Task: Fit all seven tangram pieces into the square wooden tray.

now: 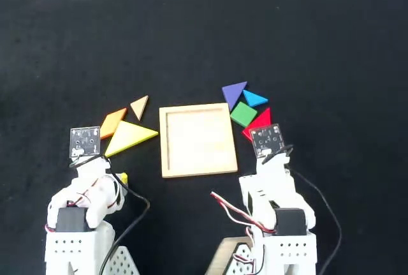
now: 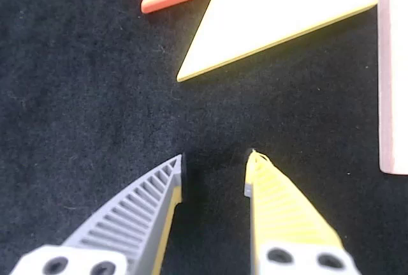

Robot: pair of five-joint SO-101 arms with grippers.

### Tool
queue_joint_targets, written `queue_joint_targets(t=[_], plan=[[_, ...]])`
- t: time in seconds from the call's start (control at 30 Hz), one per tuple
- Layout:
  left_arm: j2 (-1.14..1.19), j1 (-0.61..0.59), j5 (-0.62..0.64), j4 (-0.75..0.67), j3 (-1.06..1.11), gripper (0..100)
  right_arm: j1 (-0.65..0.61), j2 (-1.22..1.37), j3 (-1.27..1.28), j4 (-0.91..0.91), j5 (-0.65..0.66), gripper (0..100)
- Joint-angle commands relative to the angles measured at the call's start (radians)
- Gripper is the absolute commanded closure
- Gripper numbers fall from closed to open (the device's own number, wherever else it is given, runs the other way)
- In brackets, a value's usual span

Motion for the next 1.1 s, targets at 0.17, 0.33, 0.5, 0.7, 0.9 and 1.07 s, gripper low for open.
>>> queue_joint_targets(t=[0.17,0.33,0.5,0.7,0.9,1.07], plan=[[-0.005,0.002,0.008,0.000,-0.001,83,-0.015,-0.065,-0.004,0.008,-0.006,96.2],[-0.005,0.004,0.009,0.000,-0.001,82,-0.015,-0.065,-0.004,0.008,-0.006,96.2],[-0.005,0.004,0.012,0.002,-0.001,83,-0.015,-0.065,-0.004,0.008,-0.006,96.2],[-0.005,0.004,0.012,0.002,-0.001,83,-0.015,-0.065,-0.004,0.008,-0.008,96.1],[-0.005,0.004,0.012,-0.005,-0.001,83,-0.011,-0.067,-0.004,-0.072,-0.006,95.9],[-0.005,0.007,0.008,-0.006,-0.001,82,0.084,-0.067,-0.004,-0.437,-0.008,95.9]])
